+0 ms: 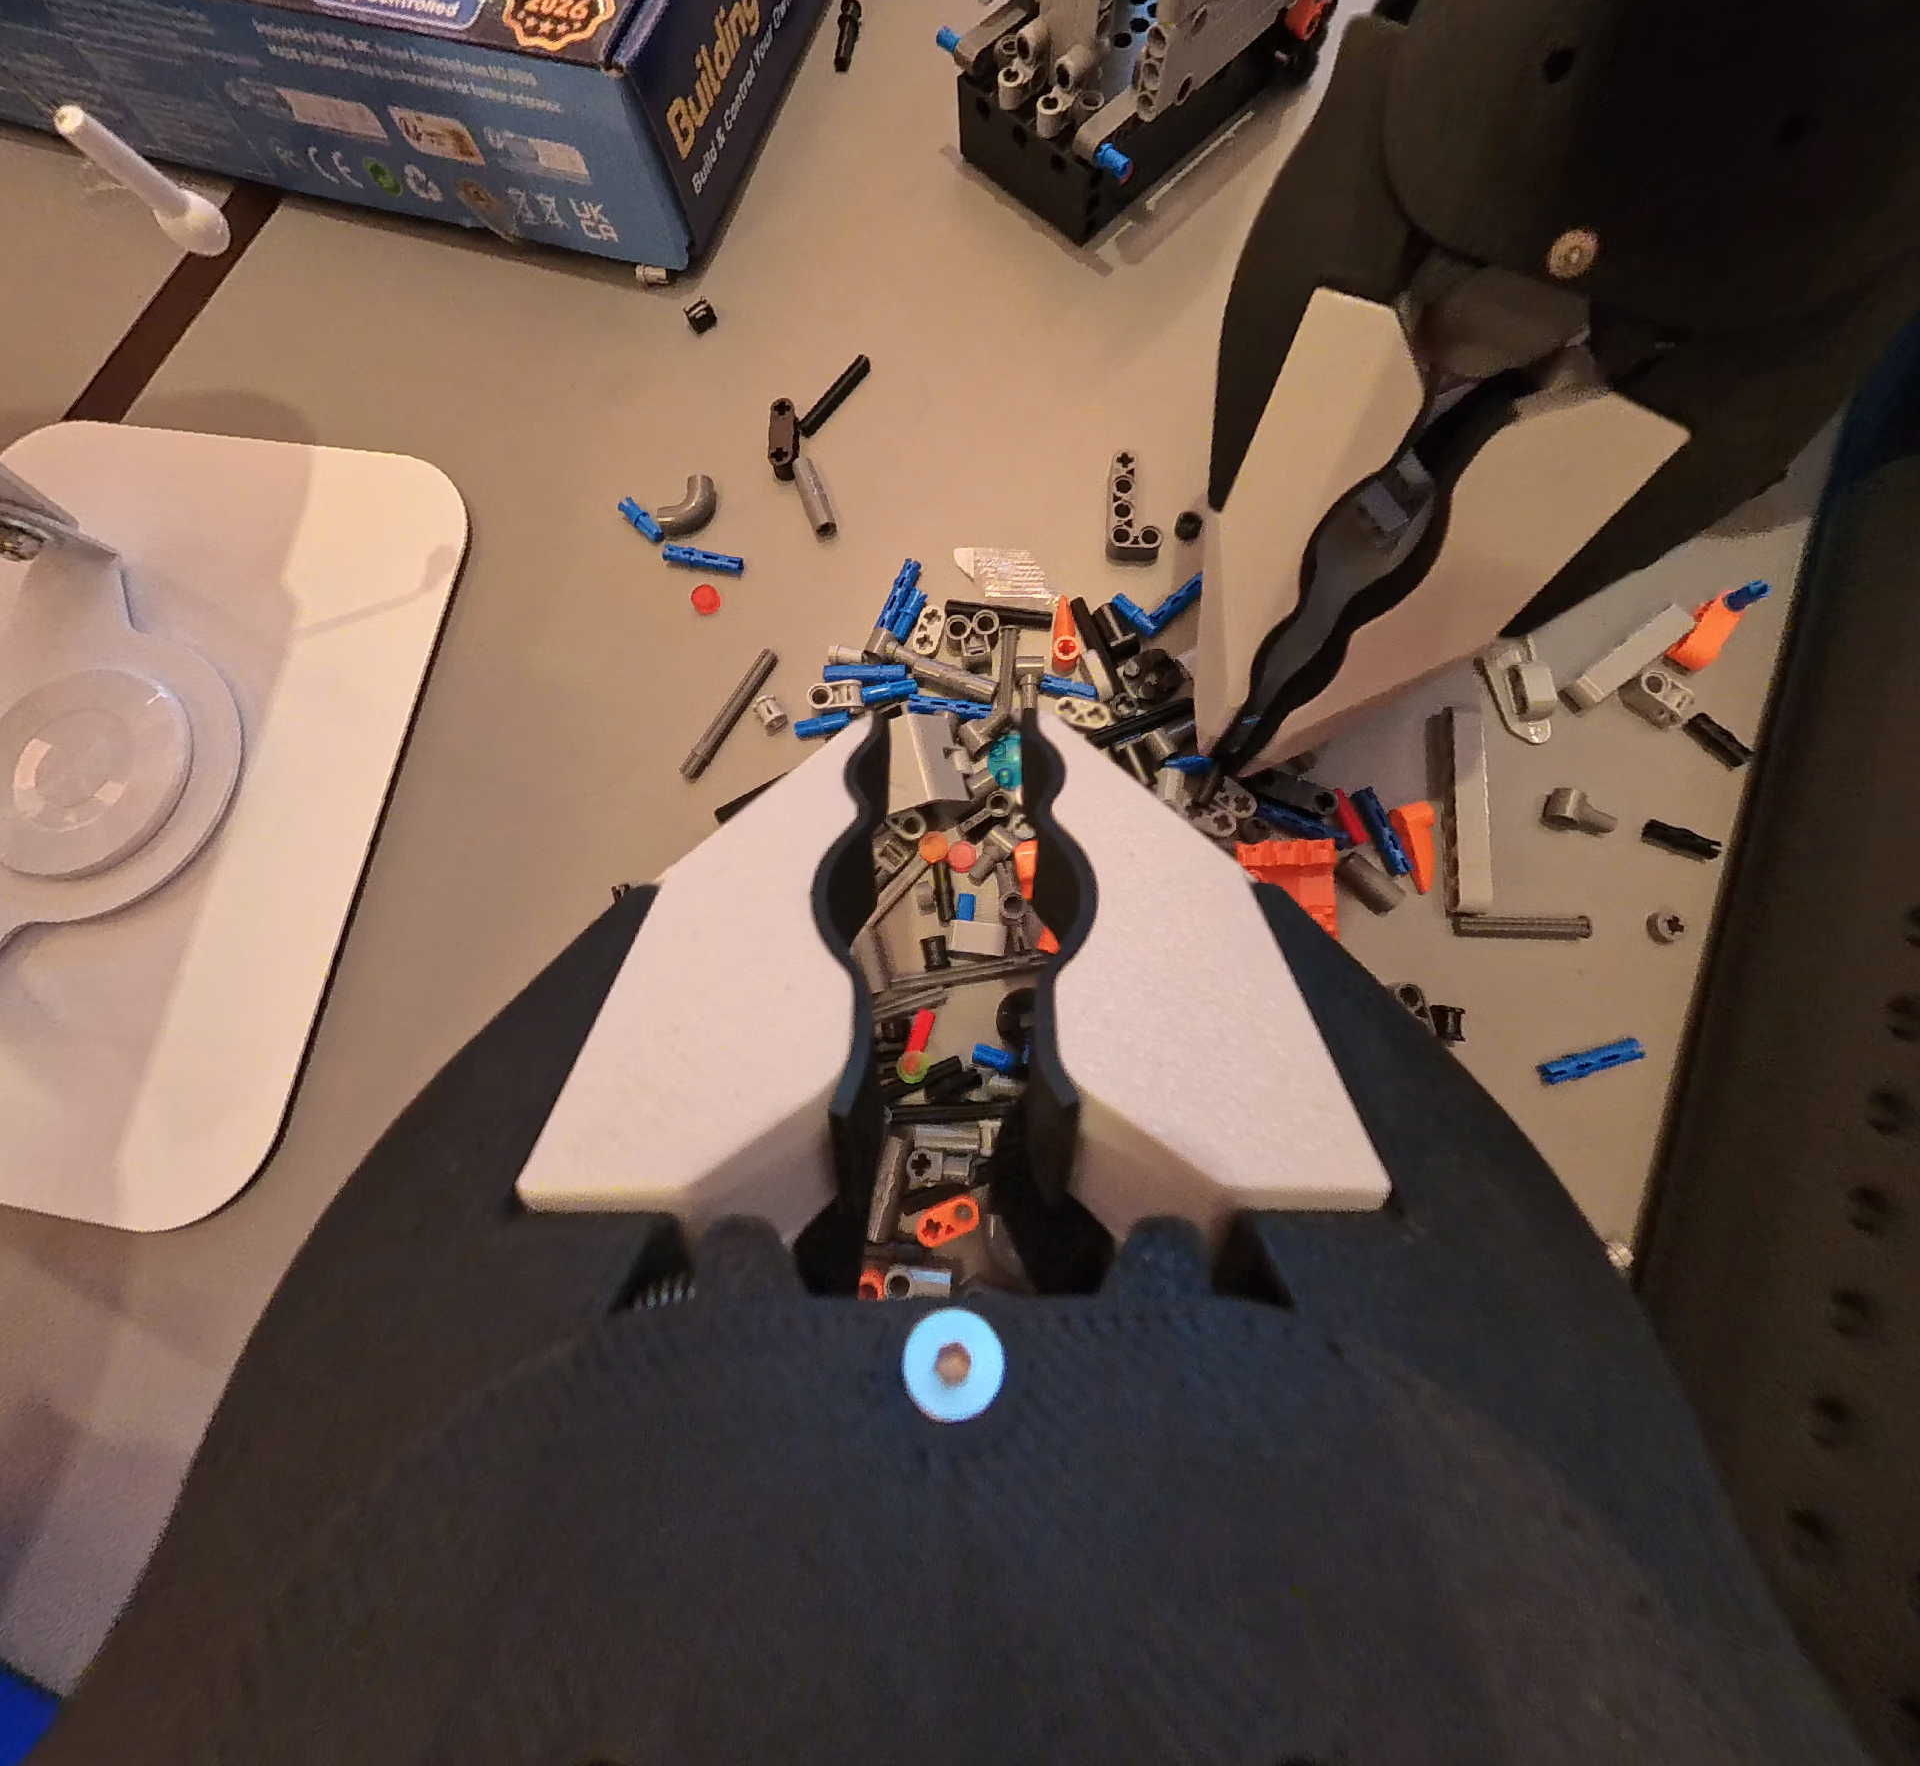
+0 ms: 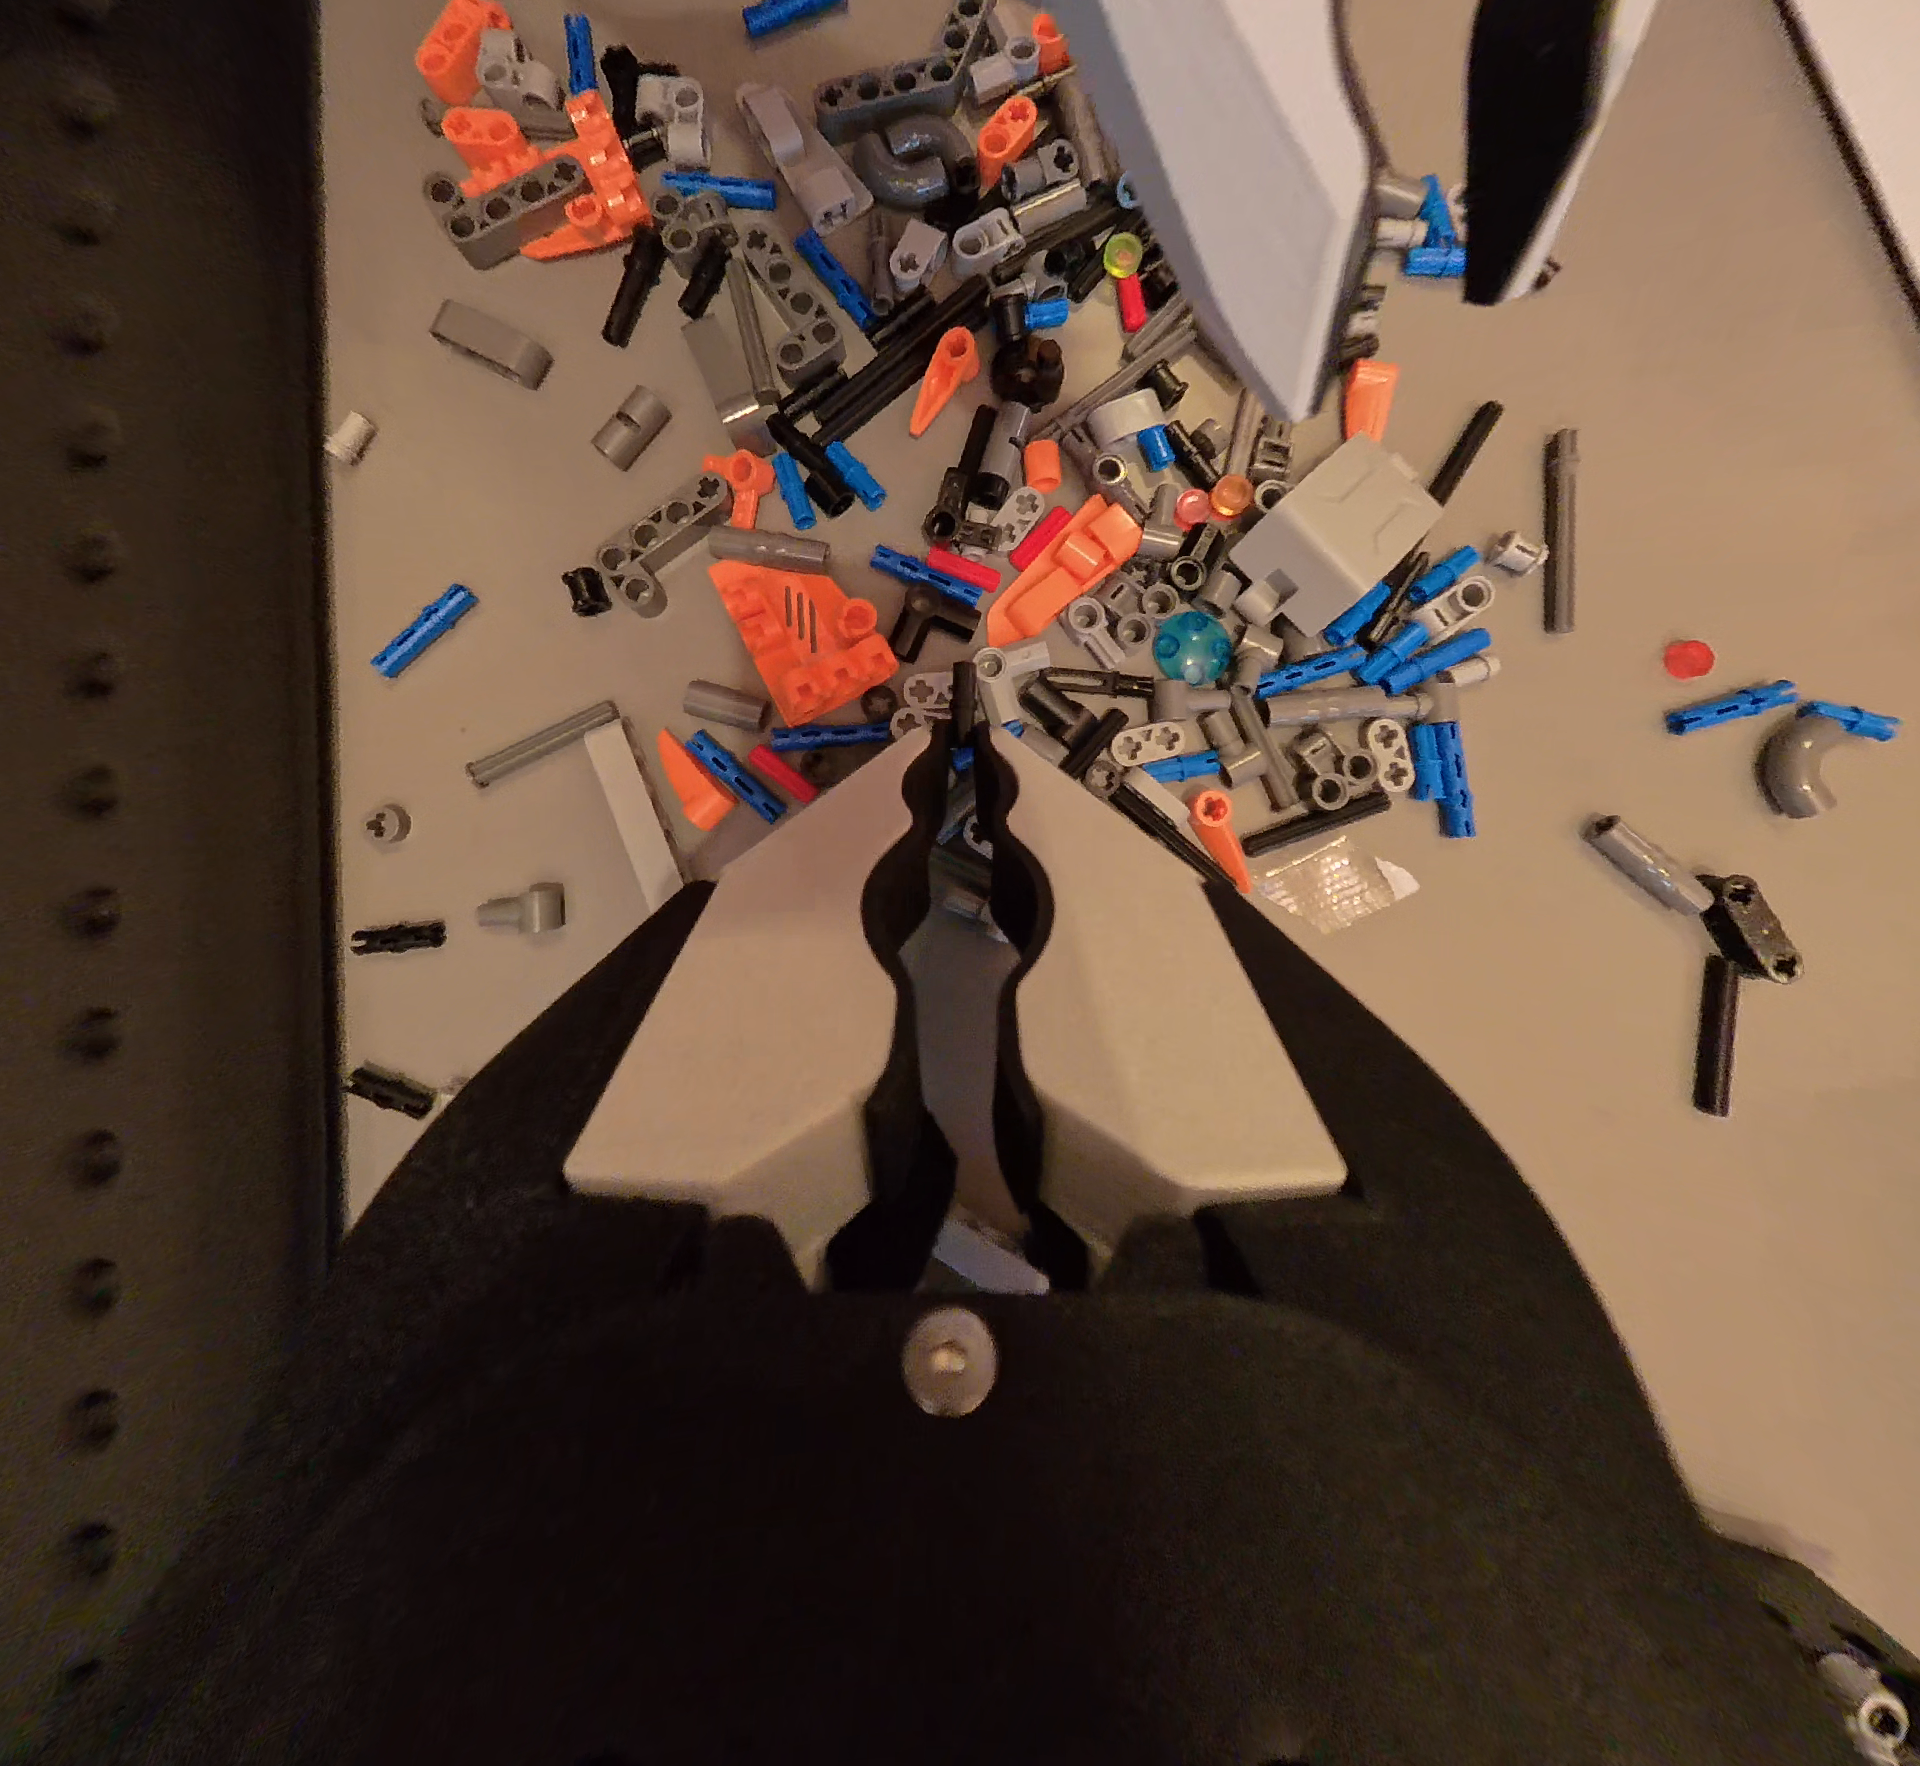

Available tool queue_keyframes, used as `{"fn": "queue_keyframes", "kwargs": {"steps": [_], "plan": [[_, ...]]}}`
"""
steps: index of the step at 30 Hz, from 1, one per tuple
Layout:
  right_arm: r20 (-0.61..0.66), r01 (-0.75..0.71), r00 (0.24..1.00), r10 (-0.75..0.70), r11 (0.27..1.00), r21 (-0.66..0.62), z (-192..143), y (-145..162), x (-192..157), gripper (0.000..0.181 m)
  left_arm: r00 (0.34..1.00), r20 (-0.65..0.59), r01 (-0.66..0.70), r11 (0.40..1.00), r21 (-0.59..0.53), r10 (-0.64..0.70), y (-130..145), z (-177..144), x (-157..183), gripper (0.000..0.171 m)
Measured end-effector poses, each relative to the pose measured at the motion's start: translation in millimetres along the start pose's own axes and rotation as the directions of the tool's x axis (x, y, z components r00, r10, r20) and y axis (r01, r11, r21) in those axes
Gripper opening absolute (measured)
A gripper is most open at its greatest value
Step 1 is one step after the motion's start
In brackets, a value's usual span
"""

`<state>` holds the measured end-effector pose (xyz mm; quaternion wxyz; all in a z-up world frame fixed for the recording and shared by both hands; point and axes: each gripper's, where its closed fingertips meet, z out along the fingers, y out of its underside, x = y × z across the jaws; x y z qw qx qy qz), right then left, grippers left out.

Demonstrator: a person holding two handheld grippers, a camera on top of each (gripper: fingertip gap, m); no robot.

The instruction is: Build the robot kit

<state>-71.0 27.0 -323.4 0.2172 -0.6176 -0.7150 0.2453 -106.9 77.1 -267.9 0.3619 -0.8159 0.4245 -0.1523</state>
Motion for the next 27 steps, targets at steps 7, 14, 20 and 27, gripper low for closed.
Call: {"fn": "queue_keyframes", "kwargs": {"steps": [7,14,20,27], "plan": [[-0.049,-0.057,0.997,0.064,0.99,0.133,-31.8,-13.6,9.7,0.001,0.998,-0.054,-0.016,0.997,0.079,0.021,-15.3,-6.6,12.5,0.025],[-0.075,-0.104,0.989,0.126,0.963,0.248,-61.9,-24.6,17.7,0.001,0.99,-0.043,-0.122,0.977,0.174,0.131,-34.3,-15.3,25.6,0.03],[-0.046,-0.15,0.984,0.173,0.937,0.316,-74.1,-26.8,21.2,0.002,0.969,-0.007,-0.24,0.95,0.198,0.246,-42.1,-12.5,38.3,0.031],[-0.005,-0.172,0.982,0.187,0.916,0.361,-81.0,-31.0,18.9,0.002,0.945,0.021,-0.322,0.924,0.204,0.325,-45.0,-6.5,47.6,0.032]]}}
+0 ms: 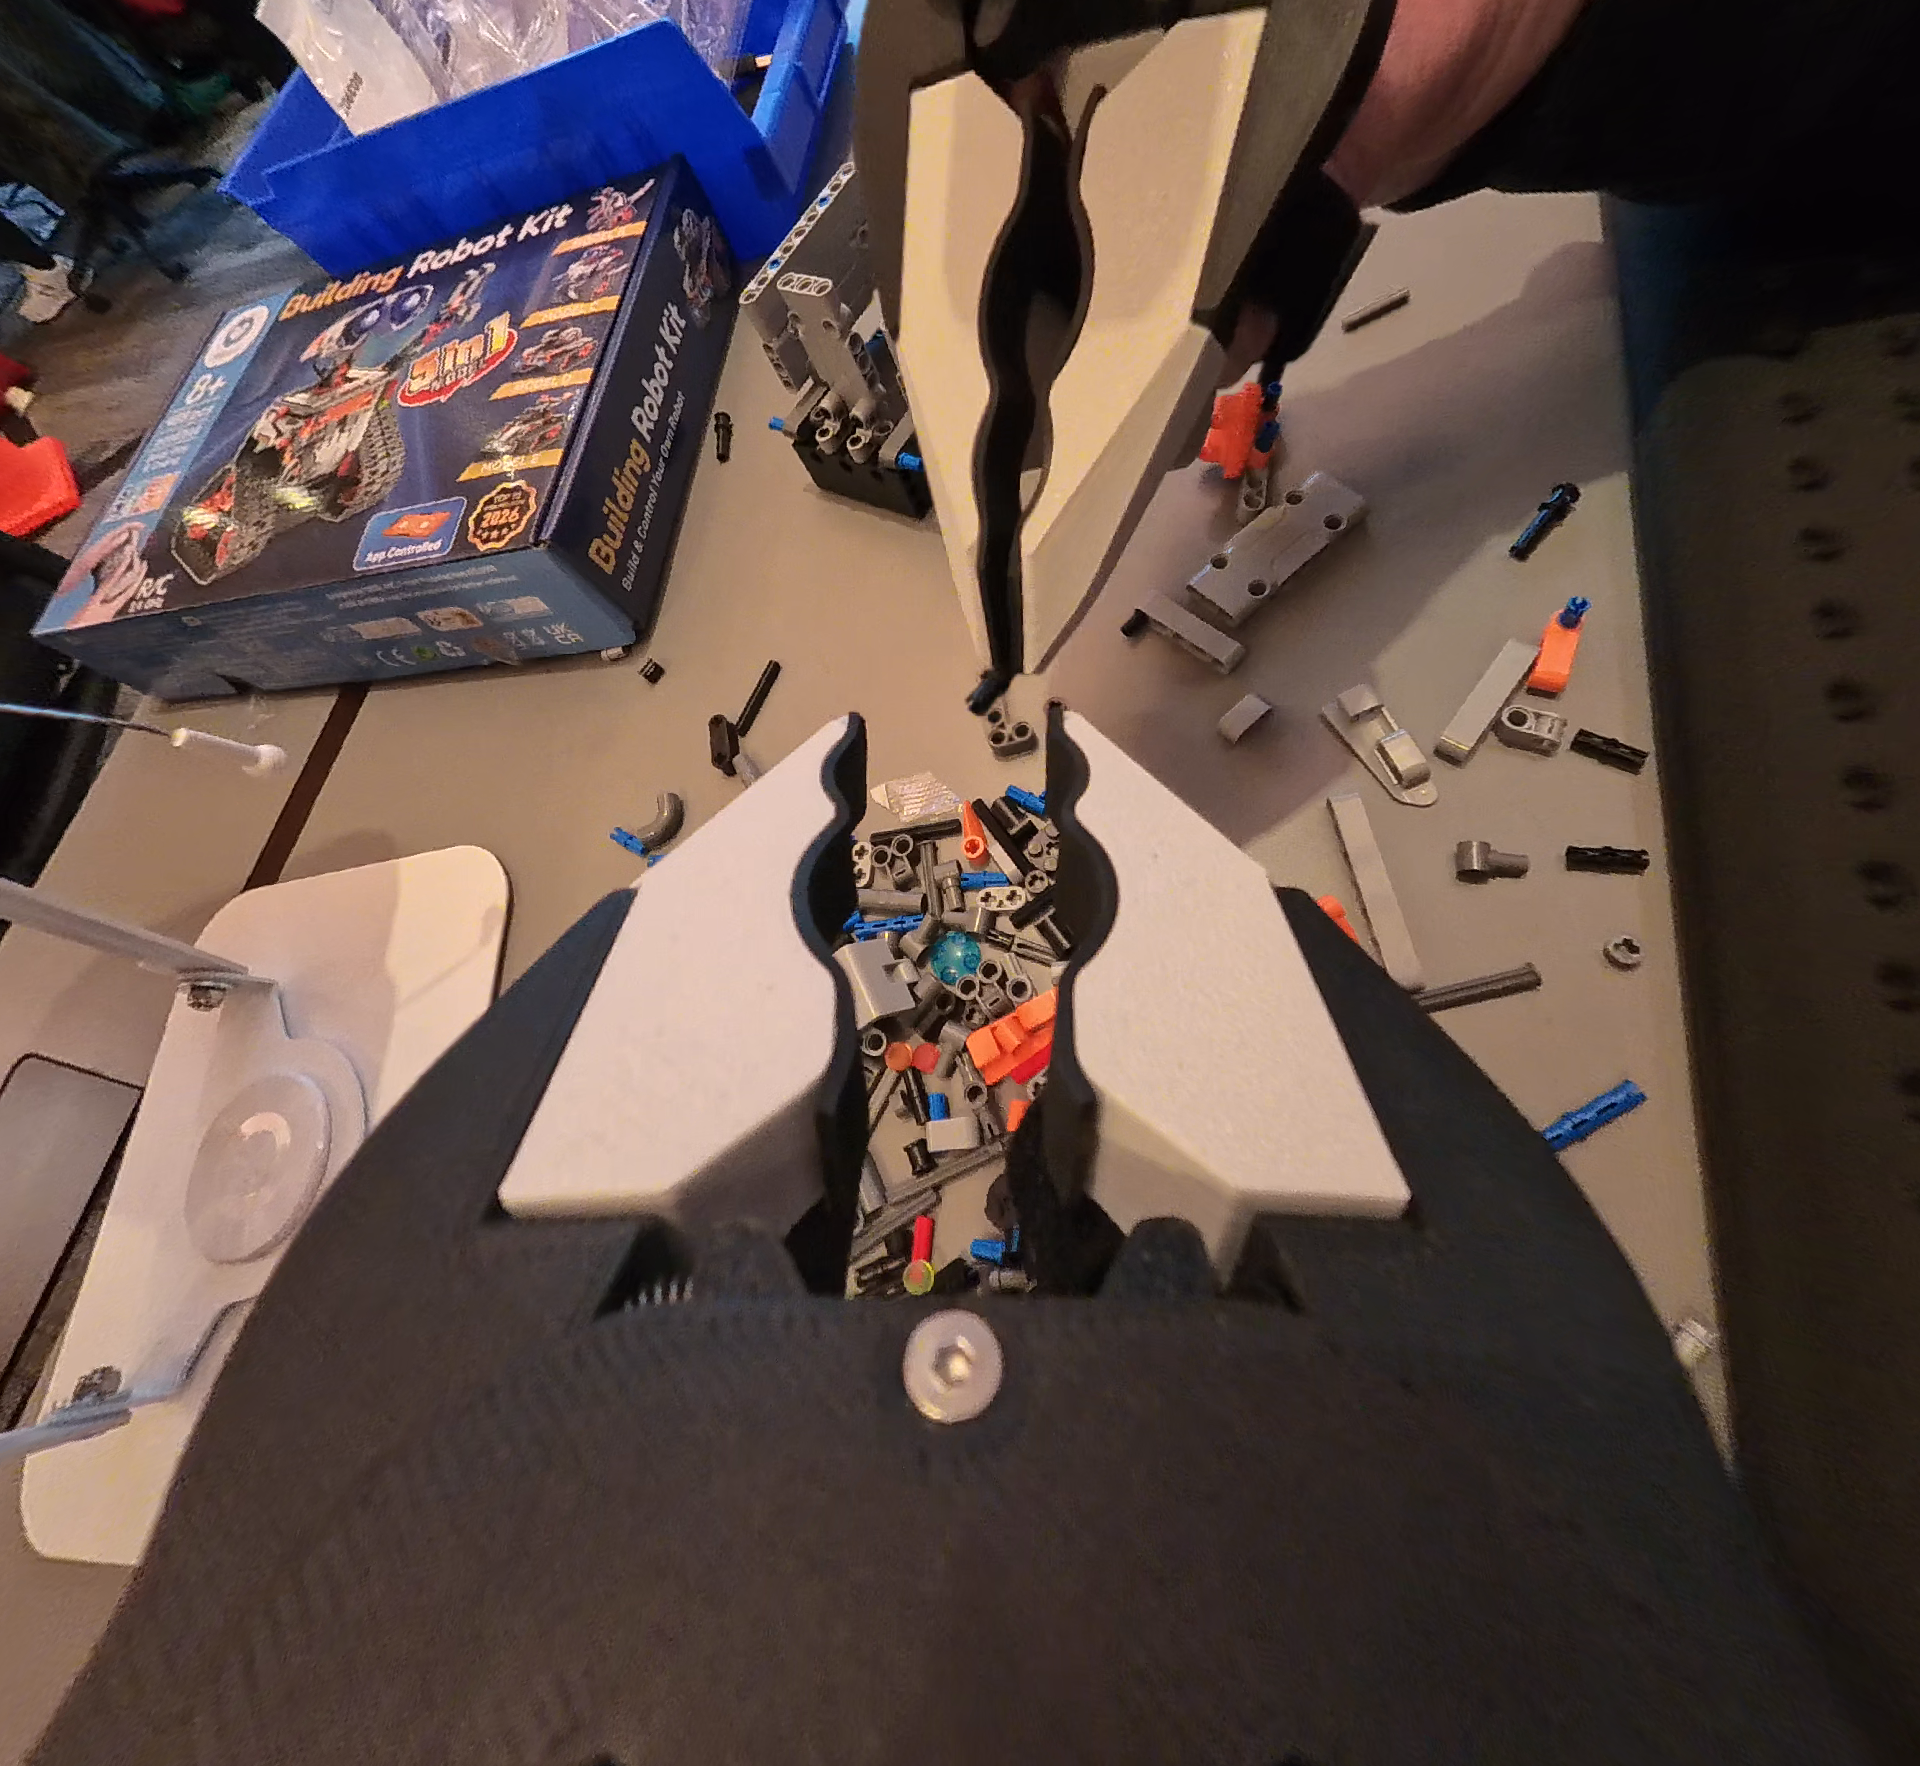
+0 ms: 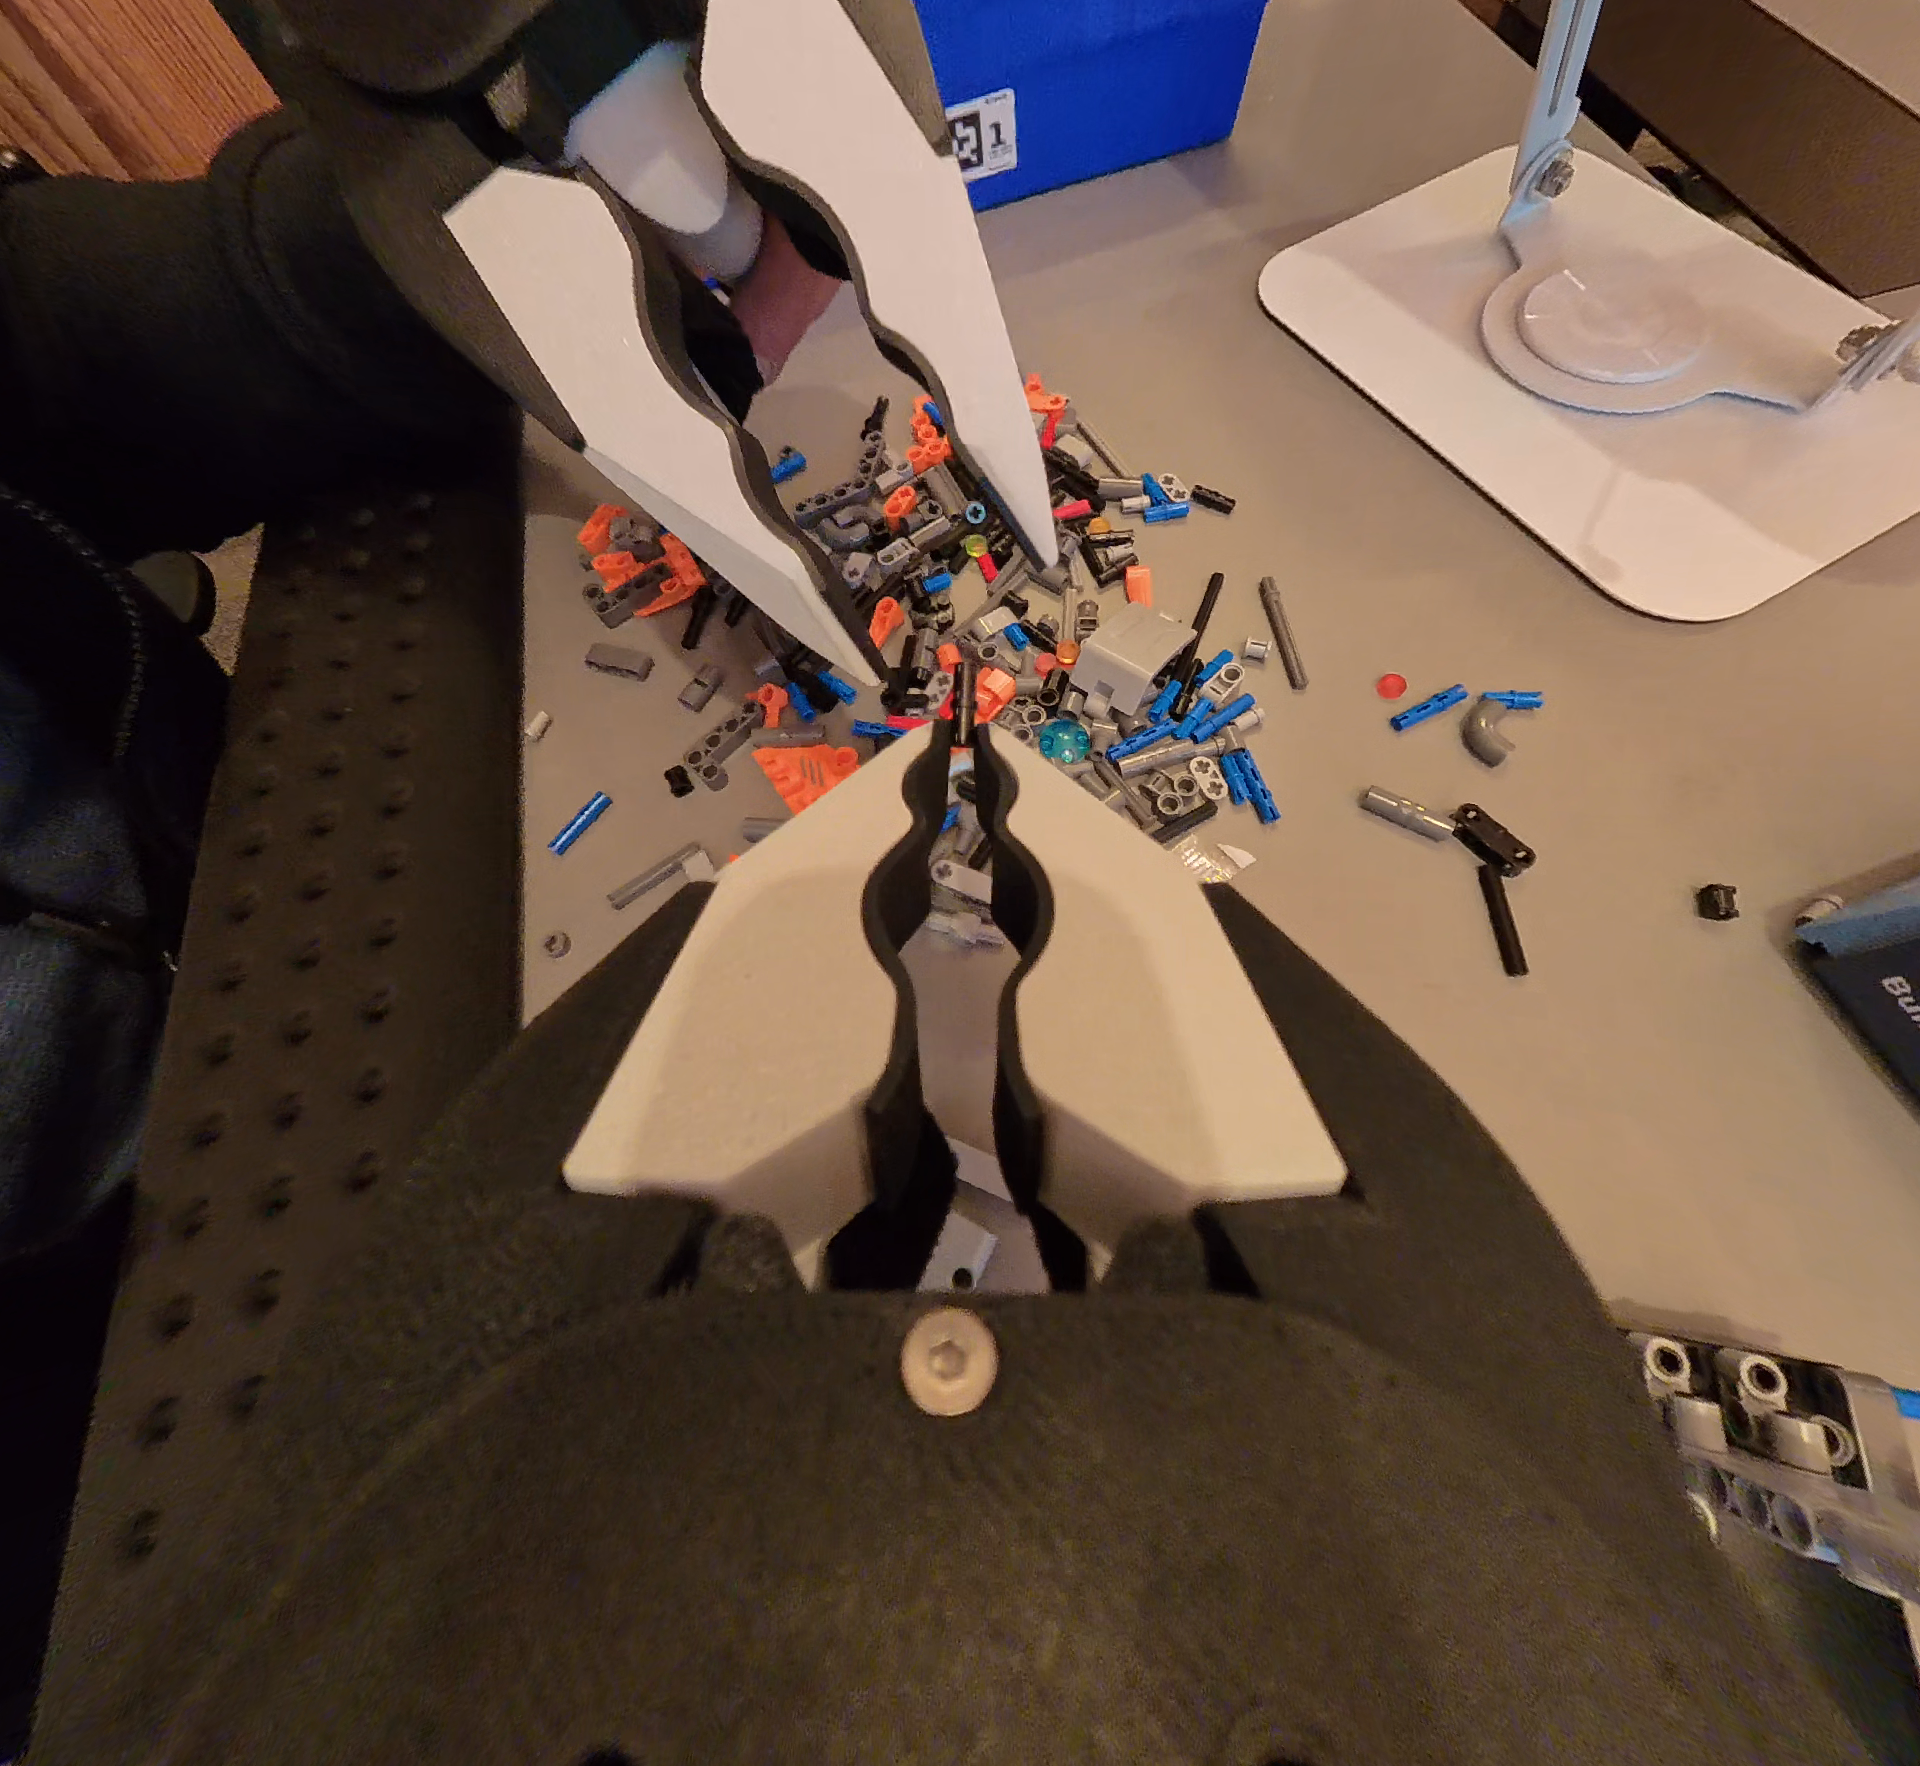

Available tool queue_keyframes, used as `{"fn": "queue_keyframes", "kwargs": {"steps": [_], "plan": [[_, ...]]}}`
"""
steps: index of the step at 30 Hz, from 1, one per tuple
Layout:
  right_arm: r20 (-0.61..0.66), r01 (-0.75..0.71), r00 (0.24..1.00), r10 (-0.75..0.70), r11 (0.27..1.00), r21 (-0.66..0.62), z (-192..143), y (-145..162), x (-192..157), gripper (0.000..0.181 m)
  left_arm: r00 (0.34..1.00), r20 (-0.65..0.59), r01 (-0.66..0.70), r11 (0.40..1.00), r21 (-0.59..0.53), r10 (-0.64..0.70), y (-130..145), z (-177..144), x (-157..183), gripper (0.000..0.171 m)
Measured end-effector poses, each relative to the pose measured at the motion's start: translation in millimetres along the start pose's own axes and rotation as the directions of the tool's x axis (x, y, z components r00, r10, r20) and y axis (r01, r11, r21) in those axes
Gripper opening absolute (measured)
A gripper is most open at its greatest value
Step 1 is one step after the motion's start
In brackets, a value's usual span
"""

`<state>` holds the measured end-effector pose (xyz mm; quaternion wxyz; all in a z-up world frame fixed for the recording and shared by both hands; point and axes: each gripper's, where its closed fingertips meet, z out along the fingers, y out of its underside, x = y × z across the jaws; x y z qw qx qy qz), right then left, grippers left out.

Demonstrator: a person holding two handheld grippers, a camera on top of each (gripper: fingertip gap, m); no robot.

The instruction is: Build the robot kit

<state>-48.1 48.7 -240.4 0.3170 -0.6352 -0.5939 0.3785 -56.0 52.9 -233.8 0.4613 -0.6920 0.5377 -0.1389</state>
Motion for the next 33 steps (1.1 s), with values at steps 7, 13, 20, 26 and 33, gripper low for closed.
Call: {"fn": "queue_keyframes", "kwargs": {"steps": [7,13,20,26,33], "plan": [[0.062,-0.06,0.997,0.055,0.996,0.068,-7.6,-5.2,-0.7,0.002,0.999,0.032,-0.04,0.999,0.022,0.039,-6.0,-1.4,-0.4,0.031],[0.145,-0.108,0.985,0.094,0.989,0.097,-14.0,-7.5,-7.6,0.002,0.991,0.067,-0.115,0.993,0.025,0.114,-13.5,1.1,5.1,0.028],[0.207,-0.124,0.973,0.106,0.989,0.08,-14.6,-5.2,-16.1,0.002,0.973,0.091,-0.211,0.977,-0.019,0.212,-14.6,10.6,14.4,0.011],[0.262,-0.17,0.955,0.137,0.979,0.108,-24.4,-8.0,-18.1,0.002,0.974,0.09,-0.207,0.978,0.003,0.206,-22.1,13.1,17.2,0.006],[0.296,-0.212,0.942,0.157,0.964,0.163,-33.2,-16.5,-17.7,0.002,0.976,0.118,-0.189,0.981,0.052,0.182,-32.7,10.8,14.4,0.005]]}}
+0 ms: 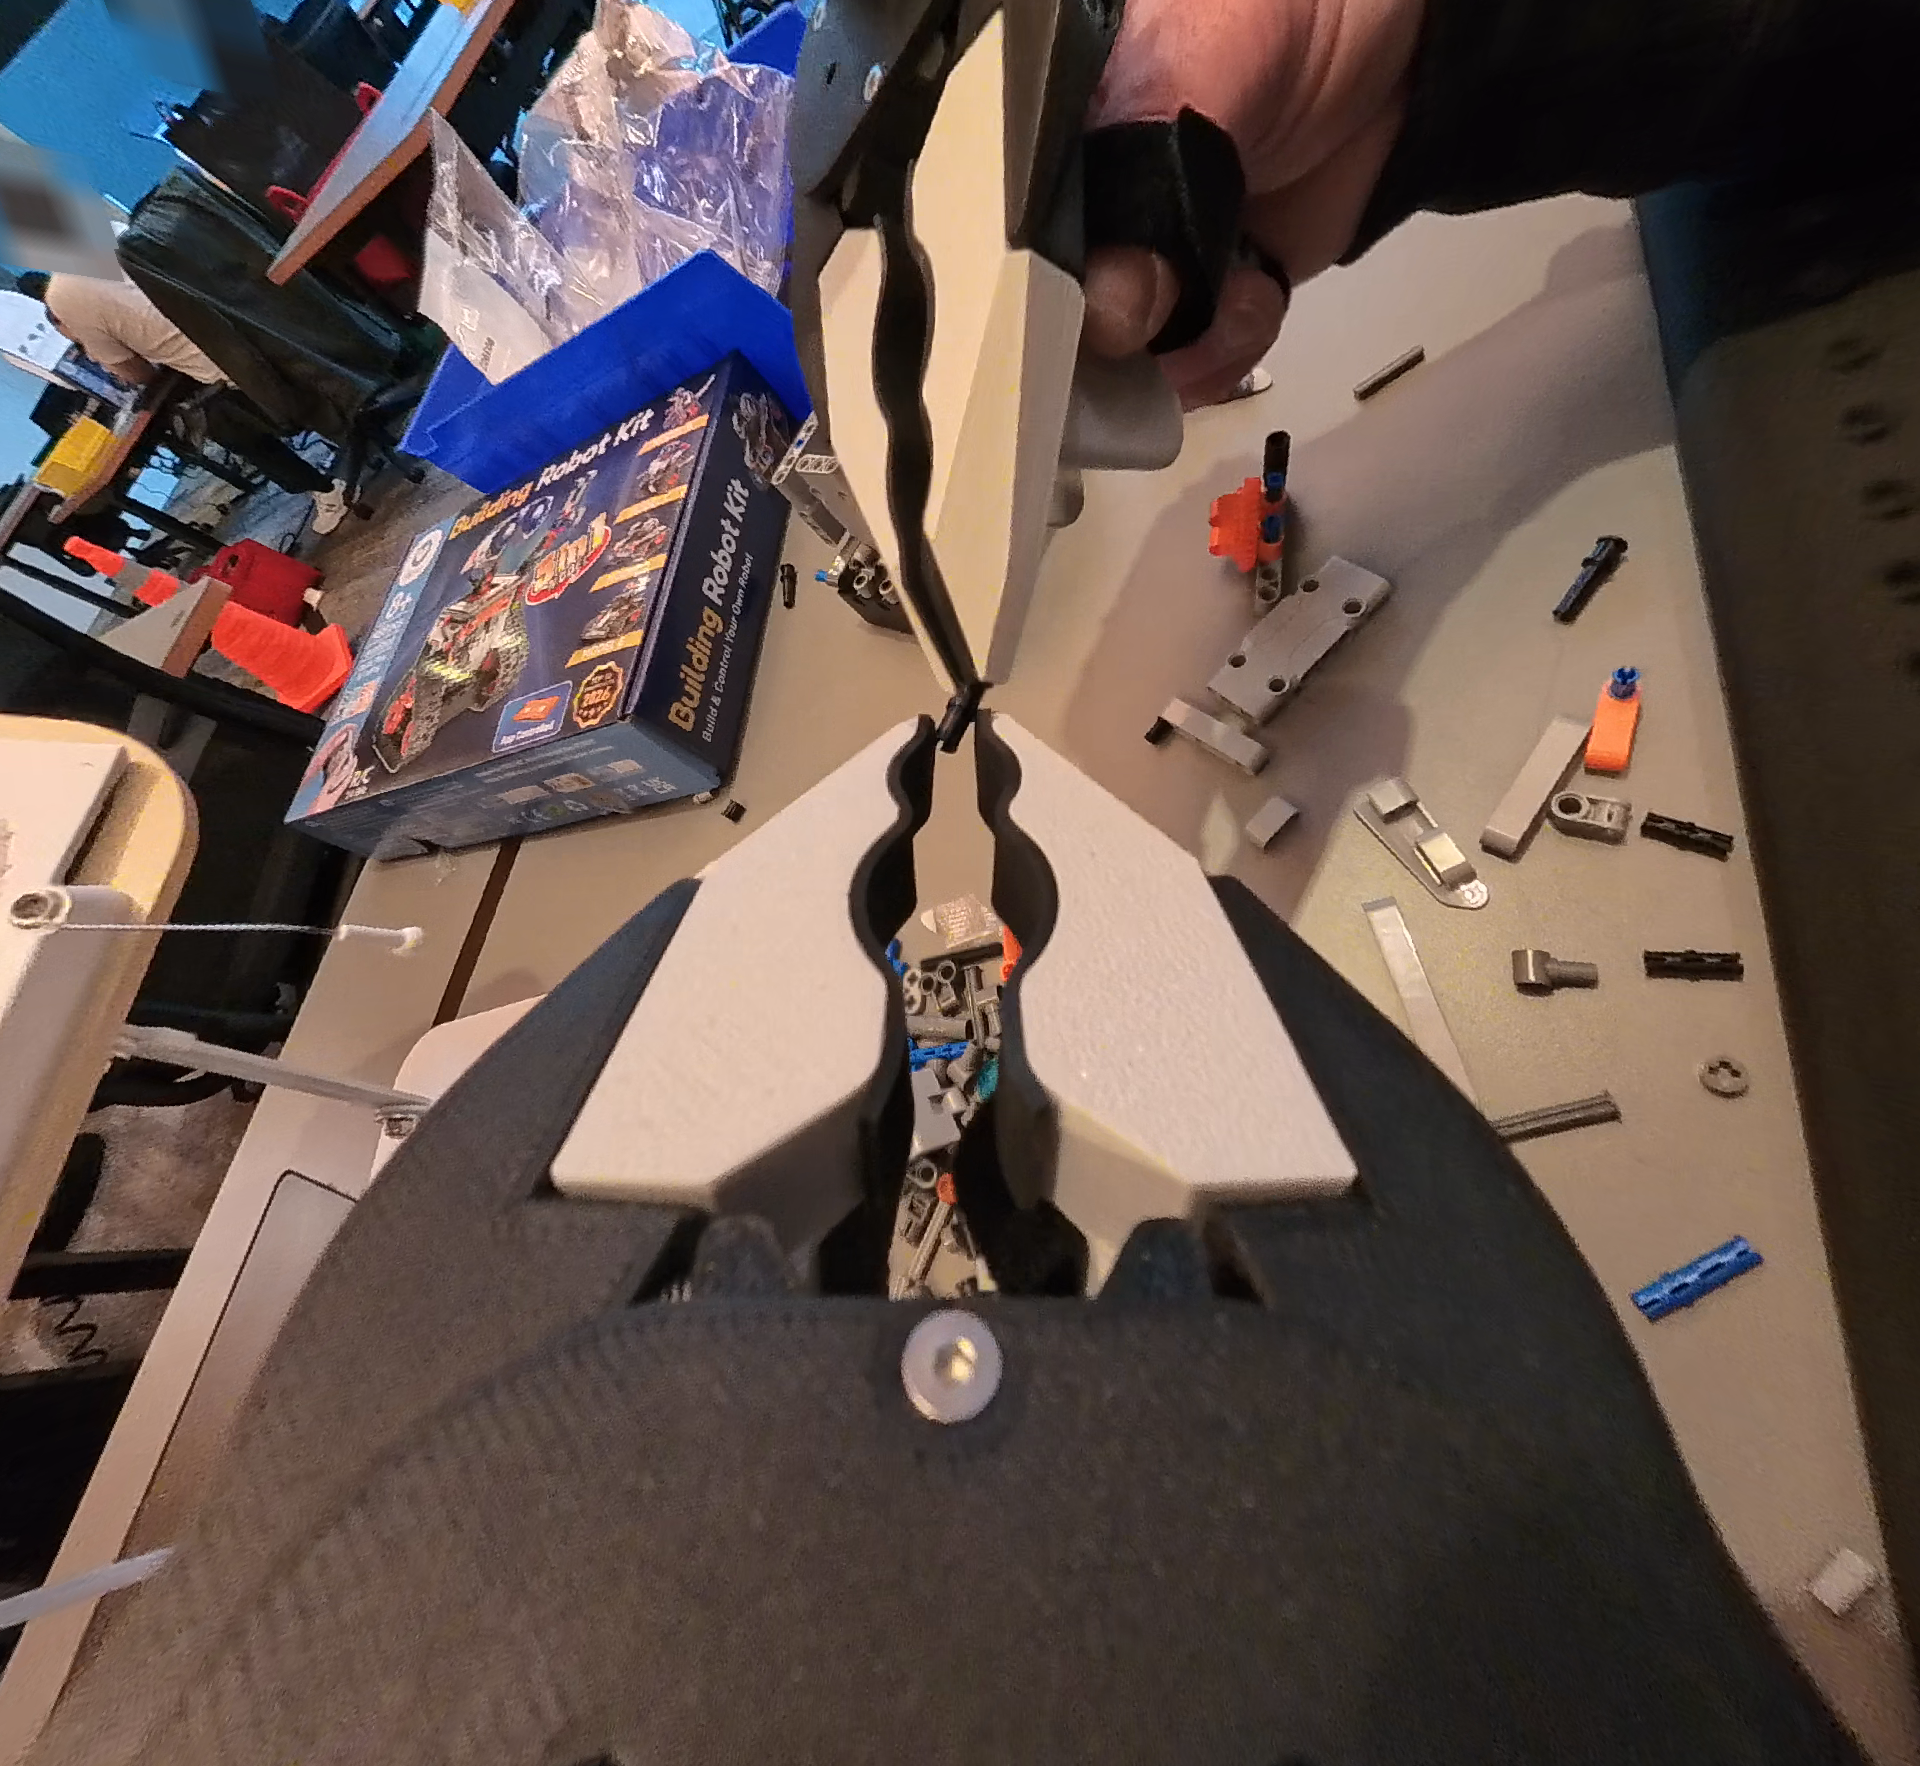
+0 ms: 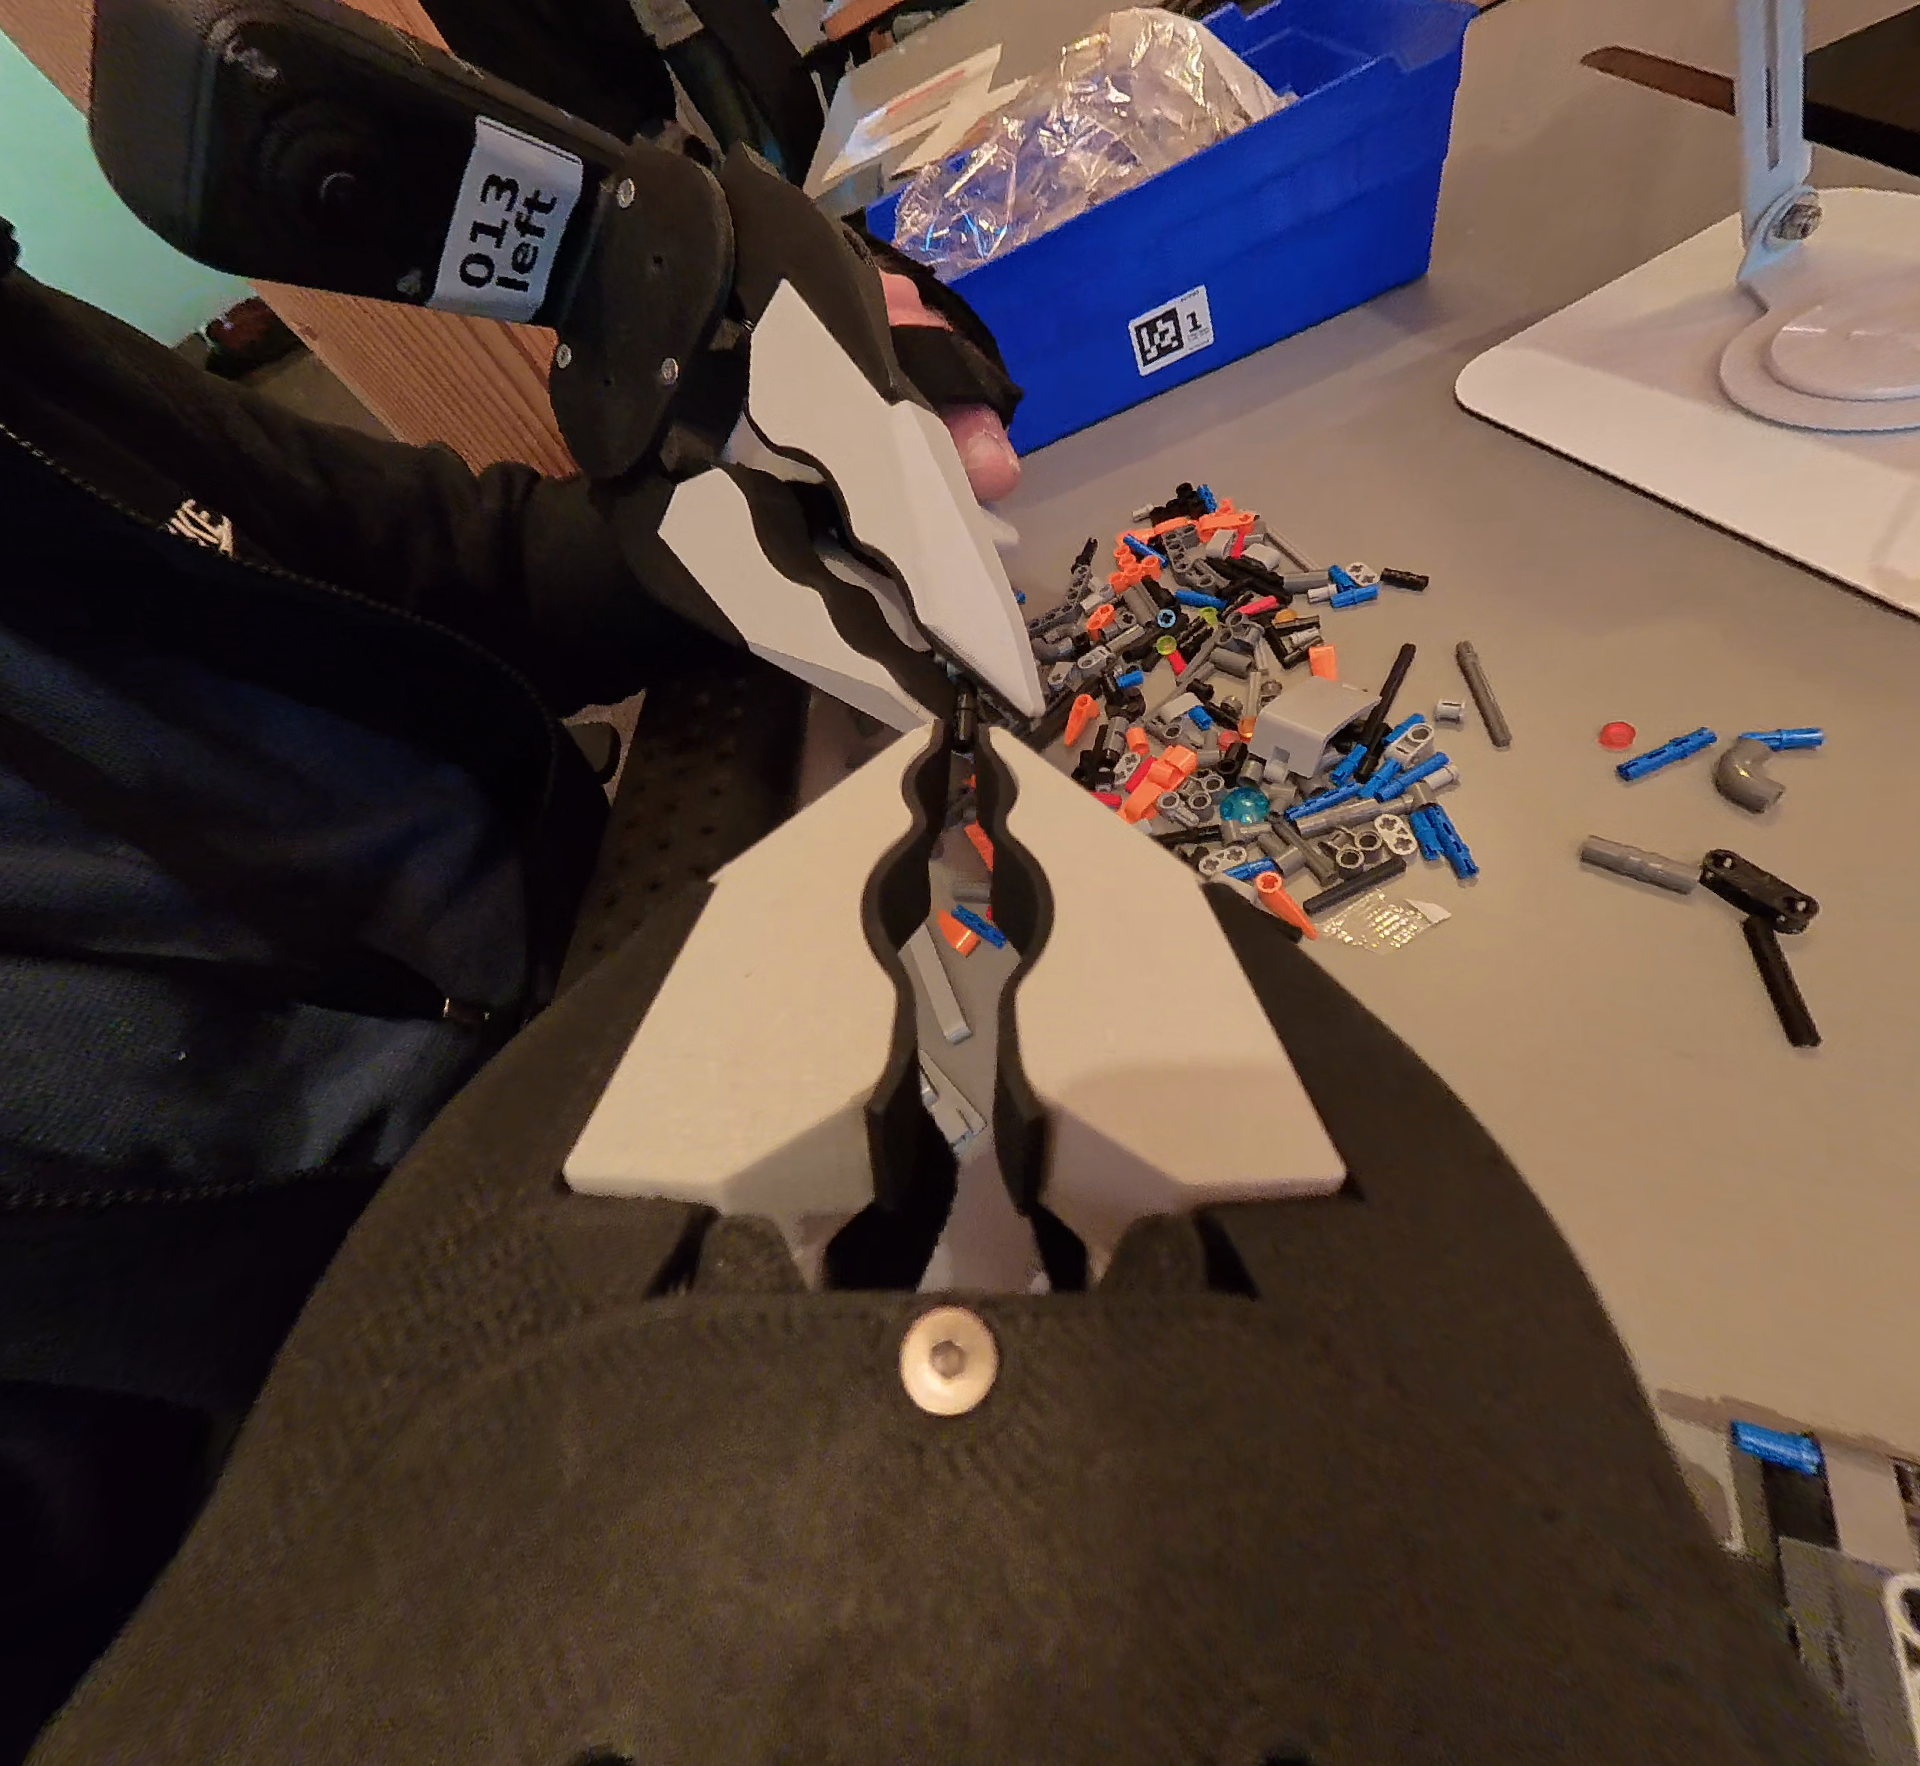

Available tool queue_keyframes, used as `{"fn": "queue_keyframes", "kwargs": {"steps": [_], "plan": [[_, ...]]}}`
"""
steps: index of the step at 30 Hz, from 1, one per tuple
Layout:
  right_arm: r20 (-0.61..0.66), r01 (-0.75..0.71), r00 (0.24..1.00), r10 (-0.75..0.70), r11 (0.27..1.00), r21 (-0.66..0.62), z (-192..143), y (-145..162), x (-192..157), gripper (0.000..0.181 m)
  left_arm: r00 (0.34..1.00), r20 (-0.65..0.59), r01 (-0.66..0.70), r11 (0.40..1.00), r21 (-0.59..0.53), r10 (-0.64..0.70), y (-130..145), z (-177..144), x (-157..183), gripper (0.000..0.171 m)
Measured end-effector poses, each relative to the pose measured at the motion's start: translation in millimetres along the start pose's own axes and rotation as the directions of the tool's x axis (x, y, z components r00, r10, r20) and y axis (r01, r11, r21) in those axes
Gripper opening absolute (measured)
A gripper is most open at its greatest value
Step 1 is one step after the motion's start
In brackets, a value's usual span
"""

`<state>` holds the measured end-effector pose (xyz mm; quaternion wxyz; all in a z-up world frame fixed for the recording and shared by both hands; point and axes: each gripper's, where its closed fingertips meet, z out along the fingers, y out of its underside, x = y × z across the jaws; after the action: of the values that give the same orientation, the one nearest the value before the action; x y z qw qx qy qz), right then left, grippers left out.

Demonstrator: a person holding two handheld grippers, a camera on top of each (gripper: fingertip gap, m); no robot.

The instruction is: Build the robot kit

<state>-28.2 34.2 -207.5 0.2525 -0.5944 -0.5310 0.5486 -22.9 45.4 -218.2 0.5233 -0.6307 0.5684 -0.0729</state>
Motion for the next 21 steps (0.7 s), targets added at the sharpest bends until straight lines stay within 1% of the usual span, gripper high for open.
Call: {"fn": "queue_keyframes", "kwargs": {"steps": [5,11,18,20,21], "plan": [[0.016,-0.014,1.0,0.013,0.998,0.066,-4.9,-10.3,-1.5,0.001,1.0,0.01,0.015,1.0,0.022,-0.015,-1.4,-0.1,-2.2,0.002],[0.015,-0.018,1.0,0.017,0.997,0.079,-7.1,-12.4,-1.2,0.001,1.0,0.025,0.017,0.999,0.03,-0.018,-3.9,1.7,-3.4,0.002],[-0.044,0.019,0.999,-0.016,0.997,0.079,-8.4,-14.2,1.4,0.002,0.998,0.036,0.059,0.998,0.035,-0.06,-4.5,4.7,-5.4,0.001],[-0.046,0.017,0.999,-0.014,0.996,0.082,-7.4,-14.3,1.4,0.005,0.997,0.033,0.065,0.997,0.045,-0.066,-7.3,5.8,-4.1,0.001],[-0.049,0.018,0.999,-0.014,0.996,0.086,-7.5,-15.0,1.5,0.003,0.997,0.043,0.062,0.997,0.042,-0.064,-7.3,6.4,-5.1,0.001]]}}
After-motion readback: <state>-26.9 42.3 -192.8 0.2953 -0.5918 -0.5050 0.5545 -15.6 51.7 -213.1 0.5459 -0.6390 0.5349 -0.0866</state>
